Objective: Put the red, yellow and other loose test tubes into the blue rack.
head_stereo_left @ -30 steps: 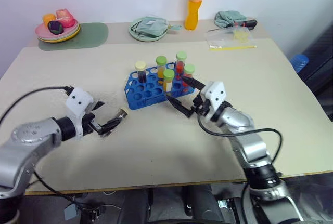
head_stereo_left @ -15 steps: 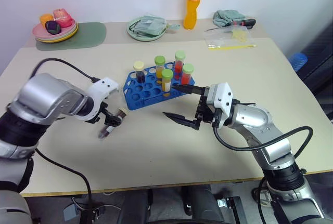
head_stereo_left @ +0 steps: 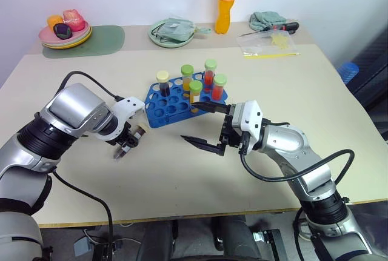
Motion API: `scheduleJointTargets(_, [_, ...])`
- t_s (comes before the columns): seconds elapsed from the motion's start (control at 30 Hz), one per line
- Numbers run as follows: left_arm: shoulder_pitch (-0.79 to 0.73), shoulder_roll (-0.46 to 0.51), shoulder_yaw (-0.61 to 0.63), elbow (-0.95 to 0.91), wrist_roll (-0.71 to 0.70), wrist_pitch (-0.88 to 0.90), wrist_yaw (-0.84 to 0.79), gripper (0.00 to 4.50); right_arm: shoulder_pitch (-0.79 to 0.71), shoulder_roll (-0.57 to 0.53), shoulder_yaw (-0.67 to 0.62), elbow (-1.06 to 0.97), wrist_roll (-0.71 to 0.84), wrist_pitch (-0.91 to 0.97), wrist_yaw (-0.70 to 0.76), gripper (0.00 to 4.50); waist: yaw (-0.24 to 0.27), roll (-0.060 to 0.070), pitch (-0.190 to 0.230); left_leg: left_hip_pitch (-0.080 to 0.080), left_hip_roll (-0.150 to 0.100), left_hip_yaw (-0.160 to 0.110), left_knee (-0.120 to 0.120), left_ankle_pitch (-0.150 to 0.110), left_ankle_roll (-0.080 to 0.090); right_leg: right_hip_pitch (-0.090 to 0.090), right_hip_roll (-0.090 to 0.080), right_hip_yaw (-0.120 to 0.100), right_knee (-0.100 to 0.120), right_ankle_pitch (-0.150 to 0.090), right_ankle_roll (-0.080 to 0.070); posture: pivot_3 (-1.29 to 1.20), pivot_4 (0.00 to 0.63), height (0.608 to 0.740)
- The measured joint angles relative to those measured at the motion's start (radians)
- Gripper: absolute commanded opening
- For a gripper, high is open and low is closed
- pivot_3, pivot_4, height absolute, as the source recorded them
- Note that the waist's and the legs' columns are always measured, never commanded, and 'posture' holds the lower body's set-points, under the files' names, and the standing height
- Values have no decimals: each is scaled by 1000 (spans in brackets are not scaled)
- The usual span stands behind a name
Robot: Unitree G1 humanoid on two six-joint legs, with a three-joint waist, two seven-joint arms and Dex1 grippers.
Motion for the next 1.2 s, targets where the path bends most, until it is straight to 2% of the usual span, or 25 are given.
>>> scheduleJointTargets(0.17, [34,48,54,3,-2,-9,-5,864,0,-1,10,-2,-6,0,0,4027,-3,0,0,0,0,0,0,0,0,-1,0,0,0,0,0,0,150,740])
scheduleJointTargets(0.23, [98,85,146,-9,12,-61,8,864,1,-4,9,-12,-8,0,0,4027,-6,0,0,0,0,0,0,0,0,-1,0,0,1,0,0,0,150,740])
scheduleJointTargets(0.3, [226,95,312,-53,61,-244,52,864,13,-7,1,-22,-7,4,-8,4027,-1,0,0,0,2,0,-1,0,0,-1,-1,0,0,0,0,0,150,740])
scheduleJointTargets(0.4, [376,7,586,-184,105,-519,133,864,54,-11,-20,-29,-7,27,-35,4027,14,-2,0,-2,3,0,0,1,-3,-1,-4,0,-1,0,-1,0,150,740])
scheduleJointTargets(0.47, [418,-52,685,-277,106,-604,164,864,80,-10,-25,-29,-7,36,-53,4027,24,-2,0,-1,0,1,1,1,-3,1,-5,0,-2,0,-1,0,150,740])
scheduleJointTargets(0.53, [485,-172,754,-390,106,-721,194,864,124,-9,-45,-25,-9,47,-80,4027,30,-1,-1,-1,-2,1,1,1,-2,3,-8,0,-3,0,-1,0,150,740])
scheduleJointTargets(0.63, [539,-361,677,-497,132,-868,252,864,171,-5,-66,1,-17,51,-117,4027,33,-3,-1,-1,-4,1,4,1,-2,5,-9,0,-3,2,1,0,150,740])
scheduleJointTargets(0.73, [553,-562,518,-471,264,-1081,345,864,193,3,-102,50,-21,47,-154,4027,31,-4,-1,2,-7,1,4,1,-2,8,-9,0,-4,3,2,0,150,740])
scheduleJointTargets(0.77, [559,-591,477,-446,295,-1130,359,864,193,3,-107,63,-26,44,-160,4027,27,-4,-1,2,-7,1,4,1,-2,7,-8,0,-4,3,2,0,150,740])
scheduleJointTargets(0.87, [560,-657,394,-301,420,-1322,390,864,205,2,-129,81,-39,30,-175,4027,19,-3,-2,3,-4,1,2,1,-1,7,-4,0,-3,3,3,0,150,740])
scheduleJointTargets(1.0, [559,-719,379,-149,503,-1467,428,864,208,2,-141,81,-42,25,-184,4027,22,-2,-2,3,-2,1,1,1,-1,6,-2,0,-2,3,3,0,150,740])
scheduleJointTargets(1.2, [556,-745,408,-43,530,-1548,444,864,233,1,-151,67,-56,25,-203,4027,25,-2,-2,2,-2,1,2,1,-1,6,-3,0,-3,3,3,0,150,740])
